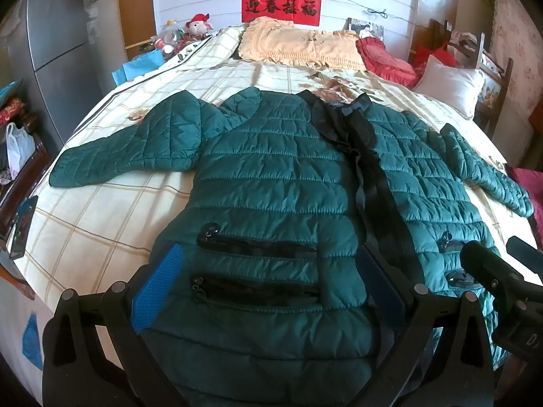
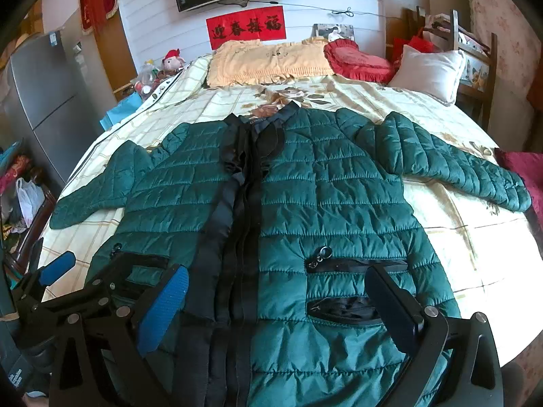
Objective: Fold large clothes
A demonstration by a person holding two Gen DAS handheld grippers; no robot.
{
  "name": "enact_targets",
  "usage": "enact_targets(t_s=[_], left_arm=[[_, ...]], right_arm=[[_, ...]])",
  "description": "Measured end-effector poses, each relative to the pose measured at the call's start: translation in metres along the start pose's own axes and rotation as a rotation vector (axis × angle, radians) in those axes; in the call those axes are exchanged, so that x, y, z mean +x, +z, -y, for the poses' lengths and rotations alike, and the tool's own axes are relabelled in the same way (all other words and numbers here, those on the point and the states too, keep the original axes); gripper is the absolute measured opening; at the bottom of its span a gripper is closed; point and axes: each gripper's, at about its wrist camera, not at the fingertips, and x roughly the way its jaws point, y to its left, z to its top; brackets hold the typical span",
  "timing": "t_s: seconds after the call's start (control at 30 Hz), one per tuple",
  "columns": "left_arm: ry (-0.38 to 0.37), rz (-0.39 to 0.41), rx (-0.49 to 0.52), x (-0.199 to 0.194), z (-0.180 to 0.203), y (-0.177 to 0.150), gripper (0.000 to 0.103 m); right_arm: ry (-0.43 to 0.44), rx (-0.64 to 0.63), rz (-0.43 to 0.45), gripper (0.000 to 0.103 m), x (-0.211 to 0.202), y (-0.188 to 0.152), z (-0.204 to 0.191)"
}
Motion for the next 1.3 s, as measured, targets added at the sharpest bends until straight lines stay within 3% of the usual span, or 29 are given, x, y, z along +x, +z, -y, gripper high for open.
enact_targets(t_s=[0.23, 0.47, 0.77, 1.13, 1.3], left_arm=[[-0.002, -0.003, 0.003, 0.0, 0.0, 0.0, 0.102], [-0.002, -0.013, 0.003, 0.003, -0.003, -0.003, 0.102], [-0.001, -0.017, 0.002, 0.004, -0.003, -0.004, 0.102], [0.003, -0.021, -0.003, 0.008, -0.005, -0.005, 0.102], [0.016, -0.014, -0.025, 0.01, -0.013, -0.002, 0.102]], right_arm=[[-0.001, 0.002, -0.028, 0.103, 0.001, -0.001, 0.0], [0.009, -0.005, 0.044, 0.103, 0.002, -0.004, -0.003], [-0.018, -0.026, 0.023, 0.103, 0.006, -0.004, -0.003], [0.02, 0.003, -0.008, 0.103, 0.012, -0.001, -0.001], [0.012, -0.014, 0.021, 0.103, 0.013, 0.01, -0.004]])
